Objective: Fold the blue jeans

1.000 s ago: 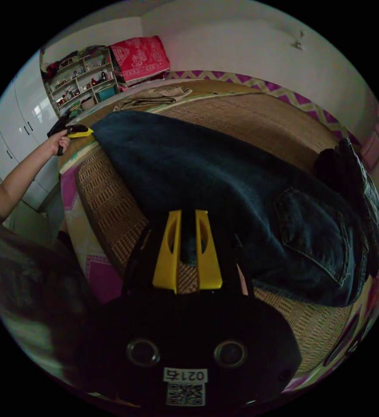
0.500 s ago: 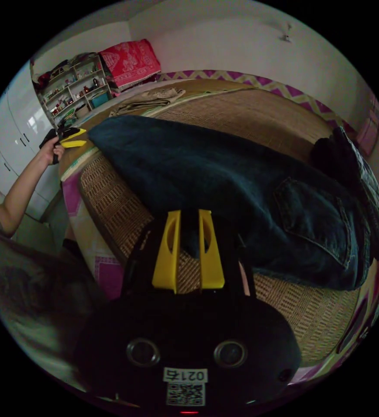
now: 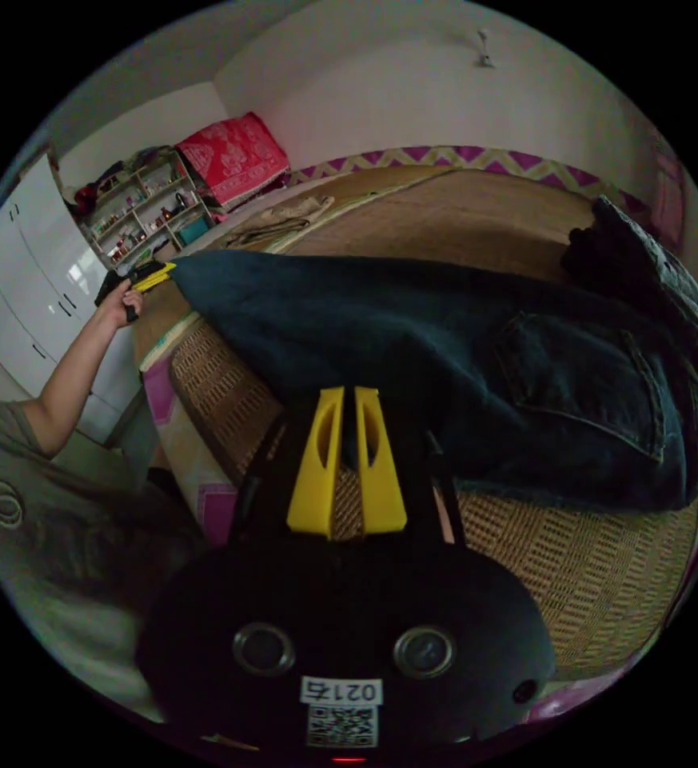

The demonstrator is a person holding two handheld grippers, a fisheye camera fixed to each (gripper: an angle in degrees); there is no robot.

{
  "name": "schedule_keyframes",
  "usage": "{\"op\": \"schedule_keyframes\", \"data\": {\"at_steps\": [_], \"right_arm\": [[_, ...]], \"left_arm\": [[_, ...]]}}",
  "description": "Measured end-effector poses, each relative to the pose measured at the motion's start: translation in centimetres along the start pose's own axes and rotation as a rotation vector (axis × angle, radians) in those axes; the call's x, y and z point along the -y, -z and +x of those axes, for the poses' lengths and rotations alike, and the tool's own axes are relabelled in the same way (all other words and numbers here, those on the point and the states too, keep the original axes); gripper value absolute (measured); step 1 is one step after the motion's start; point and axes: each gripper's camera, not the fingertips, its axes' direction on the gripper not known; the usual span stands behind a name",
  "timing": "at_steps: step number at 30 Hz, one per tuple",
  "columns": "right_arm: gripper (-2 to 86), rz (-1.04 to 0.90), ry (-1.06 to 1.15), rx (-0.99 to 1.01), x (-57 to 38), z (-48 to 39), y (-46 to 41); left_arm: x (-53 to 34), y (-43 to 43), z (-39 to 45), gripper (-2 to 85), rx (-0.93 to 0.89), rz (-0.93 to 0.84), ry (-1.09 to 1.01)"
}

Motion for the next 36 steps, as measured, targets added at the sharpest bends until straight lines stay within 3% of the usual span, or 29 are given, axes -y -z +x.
{"op": "schedule_keyframes", "data": {"at_steps": [7, 11, 15, 19, 25, 29, 36], "right_arm": [[0.8, 0.148, -0.031, 0.059, -5.8, 2.2, 8.1], [2.0, 0.131, -0.015, -0.059, -10.1, 1.6, 10.2], [3.6, 0.093, 0.052, -0.299, -13.4, -0.7, 10.7], [3.1, 0.073, 0.074, -0.334, -15.3, -1.0, 10.7], [2.1, 0.080, -0.018, -0.209, -17.4, 2.3, 11.8], [4.3, 0.103, -0.086, -0.215, -17.6, 4.9, 12.8], [12.8, 0.306, -0.490, -0.171, -17.6, 15.0, 17.2]], "left_arm": [[-10.4, -6.8, 14.5, -0.9, 0.073, -0.047, -0.499], [-20.7, -15.6, 21.0, -0.9, 0.116, -0.138, -0.750], [-30.5, -26.8, 21.4, -0.8, 0.156, -0.316, -0.809], [-37.7, -36.0, 18.1, -0.8, 0.298, -0.521, -0.823], [-42.7, -37.3, 18.6, -0.5, 0.281, -0.359, -0.909], [-47.0, -42.6, 16.6, 1.4, 0.357, -0.542, -0.979], [-48.9, -43.7, 14.3, 7.6, 0.219, -0.556, -1.040]]}}
